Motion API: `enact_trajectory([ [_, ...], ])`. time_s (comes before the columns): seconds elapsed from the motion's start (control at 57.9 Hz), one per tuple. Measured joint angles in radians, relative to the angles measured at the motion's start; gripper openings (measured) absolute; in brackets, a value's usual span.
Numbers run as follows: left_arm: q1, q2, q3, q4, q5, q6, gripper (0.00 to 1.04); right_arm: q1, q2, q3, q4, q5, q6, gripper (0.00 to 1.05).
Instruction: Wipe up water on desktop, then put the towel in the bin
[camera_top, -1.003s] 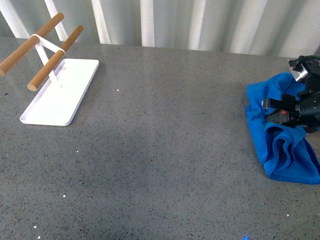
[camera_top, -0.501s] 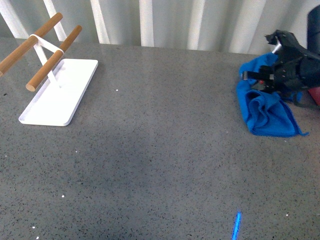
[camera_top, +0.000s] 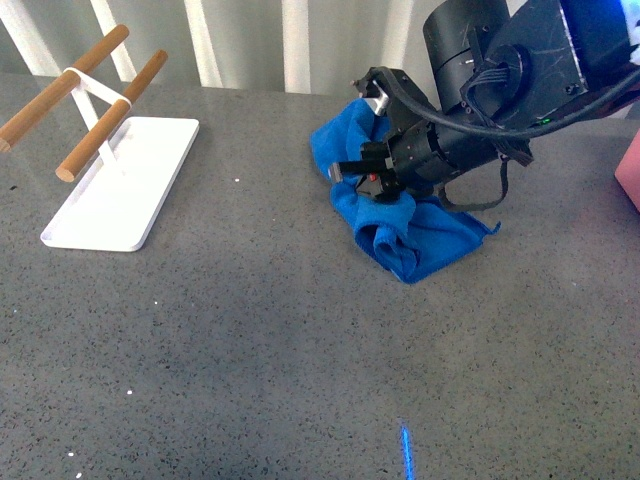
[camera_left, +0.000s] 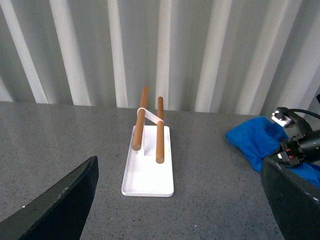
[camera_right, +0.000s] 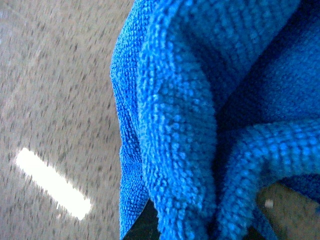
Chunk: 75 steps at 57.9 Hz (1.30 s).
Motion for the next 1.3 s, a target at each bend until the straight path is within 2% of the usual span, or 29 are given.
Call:
enact_trajectory([
  [0.225,0.000,0.000,0.000,0.000,0.000,0.000,0.98,-0.031,-0.222,-0.380,0.081,-0.052,-0.138,0.04],
  [0.294,0.000,0.000,0.000,0.000,0.000,0.000,0.98,-0.068,-0.297,-0.485,0.086,-0.067,-0.182,0.04],
  [0.519,0.000,0.000,0.000,0.000,0.000,0.000,0.98,-0.193,-0.453,-0.645,0.060,-0.100,-0.288,0.04],
  [0.657,0.000,0.000,0.000,0.000,0.000,0.000,0.98,-0.274,-0.484,-0.682,0.026,-0.100,-0.362,0.04],
  [0.847,0.000,0.000,0.000,0.000,0.000,0.000,0.98,-0.428,-0.452,-0.688,0.000,-0.060,-0.484,0.04],
  [0.951,0.000,0.000,0.000,0.000,0.000,0.000,0.98,-0.477,-0.424,-0.664,-0.002,-0.050,-0.512,0.04],
  [1.124,0.000,0.000,0.000,0.000,0.000,0.000,0.98,-0.494,-0.407,-0.601,-0.003,-0.042,-0.515,0.04],
  [1.296,0.000,0.000,0.000,0.000,0.000,0.000,0.98,-0.464,-0.407,-0.541,0.005,-0.039,-0.490,0.04],
])
